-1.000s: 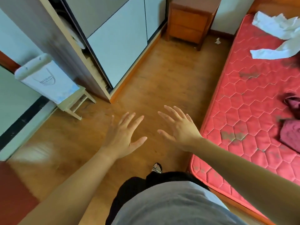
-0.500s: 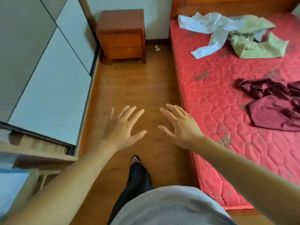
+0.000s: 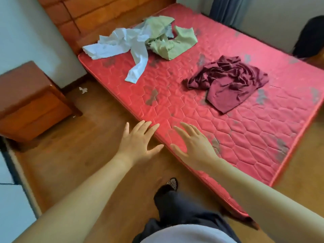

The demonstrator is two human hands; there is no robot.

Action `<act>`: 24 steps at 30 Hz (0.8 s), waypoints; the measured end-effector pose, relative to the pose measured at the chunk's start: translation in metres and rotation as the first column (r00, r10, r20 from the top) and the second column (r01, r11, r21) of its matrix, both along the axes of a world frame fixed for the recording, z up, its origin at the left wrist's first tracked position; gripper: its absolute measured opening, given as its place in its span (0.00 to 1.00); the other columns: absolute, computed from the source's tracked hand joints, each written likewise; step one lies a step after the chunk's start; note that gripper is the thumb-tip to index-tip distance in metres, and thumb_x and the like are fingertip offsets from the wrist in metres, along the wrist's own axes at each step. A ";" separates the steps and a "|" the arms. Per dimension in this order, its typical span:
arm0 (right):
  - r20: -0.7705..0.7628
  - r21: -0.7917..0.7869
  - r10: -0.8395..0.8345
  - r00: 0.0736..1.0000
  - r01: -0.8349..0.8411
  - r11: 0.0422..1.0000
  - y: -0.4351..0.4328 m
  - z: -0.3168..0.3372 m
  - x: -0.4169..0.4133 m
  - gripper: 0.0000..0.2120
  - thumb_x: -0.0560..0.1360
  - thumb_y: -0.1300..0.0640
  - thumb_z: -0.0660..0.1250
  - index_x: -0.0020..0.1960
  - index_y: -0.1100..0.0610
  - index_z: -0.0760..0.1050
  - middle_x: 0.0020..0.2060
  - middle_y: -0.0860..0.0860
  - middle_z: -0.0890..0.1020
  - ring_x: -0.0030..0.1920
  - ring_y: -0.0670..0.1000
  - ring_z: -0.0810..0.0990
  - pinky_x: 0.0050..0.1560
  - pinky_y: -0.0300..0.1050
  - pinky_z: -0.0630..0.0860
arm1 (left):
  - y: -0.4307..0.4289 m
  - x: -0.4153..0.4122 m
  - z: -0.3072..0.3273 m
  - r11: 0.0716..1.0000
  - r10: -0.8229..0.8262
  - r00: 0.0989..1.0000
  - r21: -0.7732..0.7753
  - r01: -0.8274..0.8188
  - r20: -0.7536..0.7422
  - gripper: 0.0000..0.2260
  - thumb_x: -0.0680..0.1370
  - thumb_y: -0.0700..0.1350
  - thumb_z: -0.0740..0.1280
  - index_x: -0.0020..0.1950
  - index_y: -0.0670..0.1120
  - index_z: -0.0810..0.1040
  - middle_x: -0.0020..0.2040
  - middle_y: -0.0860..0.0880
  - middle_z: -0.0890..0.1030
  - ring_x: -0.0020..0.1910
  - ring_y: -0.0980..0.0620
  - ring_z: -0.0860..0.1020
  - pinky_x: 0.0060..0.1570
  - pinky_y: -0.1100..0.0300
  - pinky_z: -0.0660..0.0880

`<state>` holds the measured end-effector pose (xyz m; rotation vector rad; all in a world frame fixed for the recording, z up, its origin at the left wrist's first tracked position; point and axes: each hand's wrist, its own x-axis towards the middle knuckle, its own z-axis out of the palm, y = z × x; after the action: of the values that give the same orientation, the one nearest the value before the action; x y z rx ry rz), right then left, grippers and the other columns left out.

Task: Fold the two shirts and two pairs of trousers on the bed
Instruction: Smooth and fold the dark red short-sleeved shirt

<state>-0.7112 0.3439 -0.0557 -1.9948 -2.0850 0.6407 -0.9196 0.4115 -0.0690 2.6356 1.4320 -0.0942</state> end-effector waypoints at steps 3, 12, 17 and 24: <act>0.004 -0.009 -0.114 0.993 0.114 0.993 0.035 -0.007 0.022 0.31 0.74 0.35 0.52 0.74 0.44 0.54 0.75 0.46 0.56 0.75 0.51 0.52 0.69 0.60 0.61 | 0.051 0.034 -0.009 0.997 -0.080 0.996 -0.021 0.080 0.030 0.35 0.71 0.72 0.43 0.74 0.57 0.55 0.74 0.52 0.62 0.75 0.51 0.56 0.70 0.37 0.49; 0.006 -0.061 -0.366 0.931 0.366 0.929 0.102 -0.026 0.082 0.30 0.75 0.37 0.55 0.74 0.47 0.57 0.75 0.49 0.57 0.75 0.52 0.53 0.70 0.57 0.60 | 0.162 0.119 -0.025 0.968 -0.216 0.975 -0.119 0.222 0.060 0.35 0.70 0.72 0.42 0.74 0.58 0.56 0.74 0.52 0.62 0.74 0.52 0.56 0.71 0.39 0.48; 0.044 -0.107 -0.472 0.880 0.474 0.874 0.131 -0.077 0.103 0.31 0.75 0.37 0.53 0.75 0.47 0.56 0.75 0.49 0.57 0.75 0.52 0.53 0.70 0.57 0.61 | 0.218 0.154 -0.064 0.918 -0.371 0.928 -0.143 0.371 0.024 0.33 0.73 0.69 0.47 0.74 0.56 0.57 0.73 0.52 0.63 0.74 0.52 0.57 0.71 0.39 0.48; 0.111 -0.094 -0.589 0.801 0.598 0.796 0.164 -0.209 0.119 0.29 0.76 0.39 0.55 0.74 0.50 0.58 0.73 0.52 0.60 0.73 0.52 0.57 0.68 0.54 0.63 | 0.267 0.201 -0.188 0.848 -0.513 0.858 -0.171 0.501 -0.026 0.31 0.74 0.67 0.50 0.74 0.55 0.58 0.71 0.51 0.66 0.72 0.53 0.61 0.71 0.41 0.52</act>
<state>-0.5917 0.5082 -0.2645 -2.5922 -1.3240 0.5764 -0.7190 0.6784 -0.2573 2.8195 0.6636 -0.3439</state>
